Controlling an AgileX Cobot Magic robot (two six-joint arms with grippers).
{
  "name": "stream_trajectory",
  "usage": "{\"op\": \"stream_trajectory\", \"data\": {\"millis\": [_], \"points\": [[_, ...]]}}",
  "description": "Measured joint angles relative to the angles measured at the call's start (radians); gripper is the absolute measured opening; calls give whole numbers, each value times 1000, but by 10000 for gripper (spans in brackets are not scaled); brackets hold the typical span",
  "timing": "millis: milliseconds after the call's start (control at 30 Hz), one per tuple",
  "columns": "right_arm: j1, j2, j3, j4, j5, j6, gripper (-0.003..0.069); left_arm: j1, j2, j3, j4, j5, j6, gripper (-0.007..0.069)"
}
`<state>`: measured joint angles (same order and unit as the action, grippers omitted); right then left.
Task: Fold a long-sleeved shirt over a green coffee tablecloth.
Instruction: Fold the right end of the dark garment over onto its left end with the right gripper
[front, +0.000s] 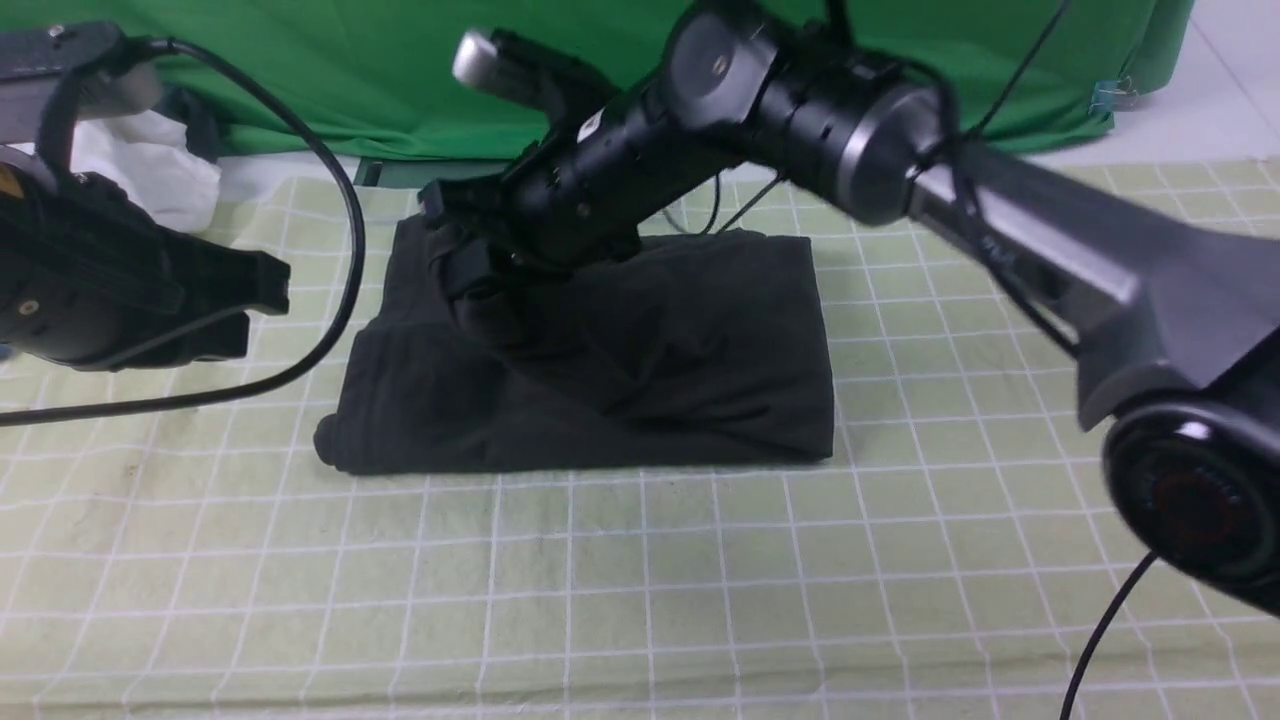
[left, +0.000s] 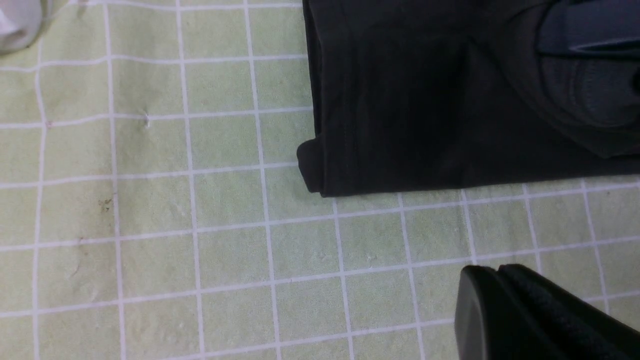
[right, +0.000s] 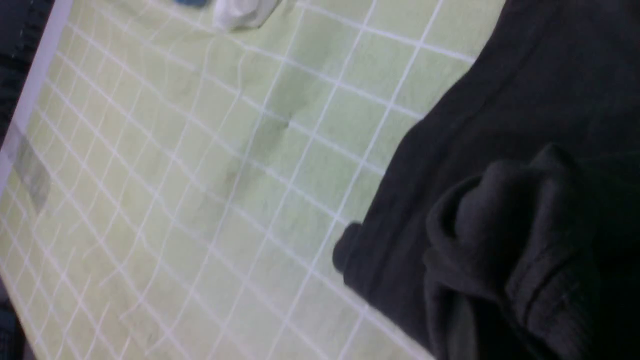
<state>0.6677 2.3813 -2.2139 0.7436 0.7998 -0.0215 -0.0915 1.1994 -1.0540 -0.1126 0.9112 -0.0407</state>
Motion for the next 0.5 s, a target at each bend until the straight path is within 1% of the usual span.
{"op": "stream_trajectory", "data": {"millis": [33, 67, 100, 133, 167, 267, 300, 333, 400, 433, 500], "points": [[9, 18, 0, 5, -42, 10, 125, 0, 0, 0, 0, 0, 0, 11], [10, 20, 0, 7, -46, 13, 141, 0, 0, 0, 0, 0, 0, 11], [19, 33, 0, 17, -70, 15, 218, 0, 0, 0, 0, 0, 0, 11], [23, 35, 0, 23, -74, 15, 277, 0, 0, 0, 0, 0, 0, 11], [23, 36, 0, 23, -74, 14, 289, 0, 0, 0, 0, 0, 0, 11], [29, 37, -11, 29, -43, -31, 468, 0, 0, 0, 0, 0, -1, 11], [27, 36, -23, 29, -11, -69, 509, 0, 0, 0, 0, 0, -2, 11], [20, 33, -34, 25, 20, -98, 524, 0, 0, 0, 0, 0, -2, 11], [12, 27, -46, 12, 56, -123, 528, 0, 0, 0, 0, 0, -5, 11], [0, 19, -64, -11, 99, -139, 523, 0, 0, 0, 0, 0, -10, 11], [-44, -8, -109, -114, 195, -149, 440, 0, 4, 0, 0, -1, -36, 11]]}}
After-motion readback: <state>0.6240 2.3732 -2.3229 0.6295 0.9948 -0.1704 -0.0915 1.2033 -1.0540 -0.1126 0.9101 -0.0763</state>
